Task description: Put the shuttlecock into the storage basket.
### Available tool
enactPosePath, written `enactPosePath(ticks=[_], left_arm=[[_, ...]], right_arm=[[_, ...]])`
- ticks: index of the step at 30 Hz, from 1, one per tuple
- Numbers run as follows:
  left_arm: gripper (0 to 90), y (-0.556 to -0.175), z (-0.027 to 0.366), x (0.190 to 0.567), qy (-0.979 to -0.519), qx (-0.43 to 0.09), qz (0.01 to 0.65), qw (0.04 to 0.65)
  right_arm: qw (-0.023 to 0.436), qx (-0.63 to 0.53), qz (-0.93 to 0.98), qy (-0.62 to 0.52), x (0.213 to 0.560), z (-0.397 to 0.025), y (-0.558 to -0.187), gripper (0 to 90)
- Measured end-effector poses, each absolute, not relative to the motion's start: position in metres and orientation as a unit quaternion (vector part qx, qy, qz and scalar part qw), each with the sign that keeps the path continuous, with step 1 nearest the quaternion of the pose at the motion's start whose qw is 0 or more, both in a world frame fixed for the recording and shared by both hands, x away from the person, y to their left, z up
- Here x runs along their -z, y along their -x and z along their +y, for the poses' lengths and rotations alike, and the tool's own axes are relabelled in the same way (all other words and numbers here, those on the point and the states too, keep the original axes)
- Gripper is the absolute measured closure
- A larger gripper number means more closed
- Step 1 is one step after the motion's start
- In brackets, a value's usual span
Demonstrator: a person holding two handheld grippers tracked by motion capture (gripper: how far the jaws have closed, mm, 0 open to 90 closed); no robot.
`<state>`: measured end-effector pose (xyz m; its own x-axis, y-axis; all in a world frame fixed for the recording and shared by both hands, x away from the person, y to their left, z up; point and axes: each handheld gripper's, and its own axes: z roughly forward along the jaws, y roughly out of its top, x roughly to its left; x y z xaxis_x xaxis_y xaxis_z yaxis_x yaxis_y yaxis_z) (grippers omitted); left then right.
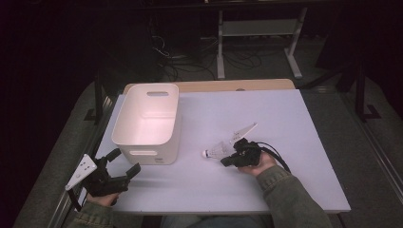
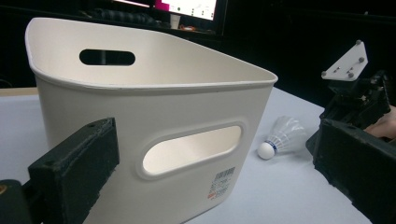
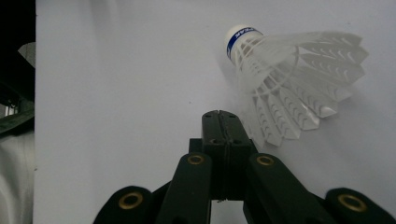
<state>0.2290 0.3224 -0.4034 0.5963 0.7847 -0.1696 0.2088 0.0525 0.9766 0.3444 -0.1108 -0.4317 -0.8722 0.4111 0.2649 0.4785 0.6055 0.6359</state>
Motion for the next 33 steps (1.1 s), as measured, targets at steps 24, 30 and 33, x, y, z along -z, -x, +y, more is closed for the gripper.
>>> enactPosePath(ticks=[24,30,33], left_arm=[[0.0,-0.229,0.323,0.404,-0.646,-0.233,0.385,0.617],[0.0,-0.229,0.323,0.403,-0.645,-0.232,0.385,0.618],[0.0,-0.229,0.323,0.403,-0.646,-0.232,0.384,0.617]], right_arm=[[0.032,0.371,-0.886,0.276,0.431,-0.106,-0.384,88.7],[0.03,0.362,-0.89,0.276,0.43,-0.1,-0.395,88.7],[0.025,0.368,-0.888,0.275,0.43,-0.1,-0.4,88.7]])
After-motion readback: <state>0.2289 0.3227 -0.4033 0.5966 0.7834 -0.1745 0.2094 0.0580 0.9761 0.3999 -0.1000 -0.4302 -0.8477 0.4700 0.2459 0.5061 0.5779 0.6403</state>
